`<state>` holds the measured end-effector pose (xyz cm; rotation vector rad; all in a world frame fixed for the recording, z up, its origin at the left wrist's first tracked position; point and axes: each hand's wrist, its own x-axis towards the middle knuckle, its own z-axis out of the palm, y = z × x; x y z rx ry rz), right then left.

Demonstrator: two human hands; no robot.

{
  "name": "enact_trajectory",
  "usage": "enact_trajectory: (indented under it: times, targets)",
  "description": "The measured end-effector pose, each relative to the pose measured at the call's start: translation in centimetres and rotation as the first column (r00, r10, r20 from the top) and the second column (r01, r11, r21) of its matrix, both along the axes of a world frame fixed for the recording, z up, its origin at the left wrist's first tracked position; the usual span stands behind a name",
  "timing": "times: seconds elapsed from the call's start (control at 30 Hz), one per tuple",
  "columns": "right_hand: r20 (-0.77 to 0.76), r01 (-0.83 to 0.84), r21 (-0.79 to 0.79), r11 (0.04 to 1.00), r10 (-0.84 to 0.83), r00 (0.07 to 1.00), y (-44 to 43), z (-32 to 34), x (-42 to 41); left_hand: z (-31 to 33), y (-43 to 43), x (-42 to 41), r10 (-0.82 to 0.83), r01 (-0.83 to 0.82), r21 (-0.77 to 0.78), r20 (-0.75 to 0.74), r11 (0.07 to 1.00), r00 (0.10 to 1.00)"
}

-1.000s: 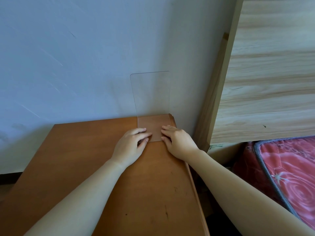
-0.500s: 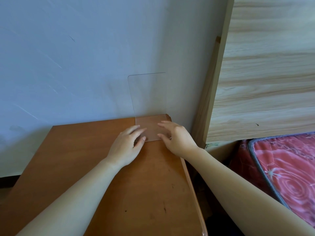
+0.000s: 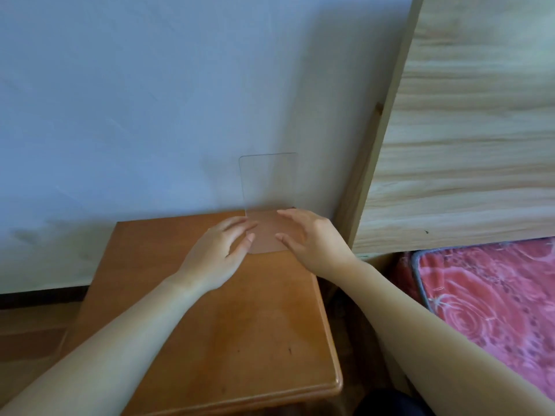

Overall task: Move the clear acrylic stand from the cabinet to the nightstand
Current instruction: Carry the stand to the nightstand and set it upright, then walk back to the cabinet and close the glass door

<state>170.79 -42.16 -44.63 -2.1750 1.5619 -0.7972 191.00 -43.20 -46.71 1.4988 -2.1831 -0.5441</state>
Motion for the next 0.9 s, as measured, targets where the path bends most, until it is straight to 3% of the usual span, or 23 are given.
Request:
enact_trajectory:
  times: [0.2,0.5,0.7,0.9]
  targets:
    - [-0.045,-0.034,0.082,0.996,0.038,0.998,4.0,12.9,1.4,13.3,3.8,1.1,-0.008,0.005,0.099,0.037,0.995,0.999]
    - [-0.040,-0.022,0.163,0.986,0.028,0.999,10.4,33.3,2.9,33.7,10.0,1.8,-0.023,0.019,0.063,0.075,0.998,0.997]
    - [0.002,-0.121,0.180,0.976,0.123,0.992,14.3,39.7,3.4,40.5,17.2,2.4,0.114,-0.121,0.100,0.067,0.988,0.991]
    - [0.014,-0.296,0.127,0.947,0.297,0.955,15.7,42.4,3.8,42.9,22.0,2.7,0.289,-0.289,0.046,0.002,0.956,0.957]
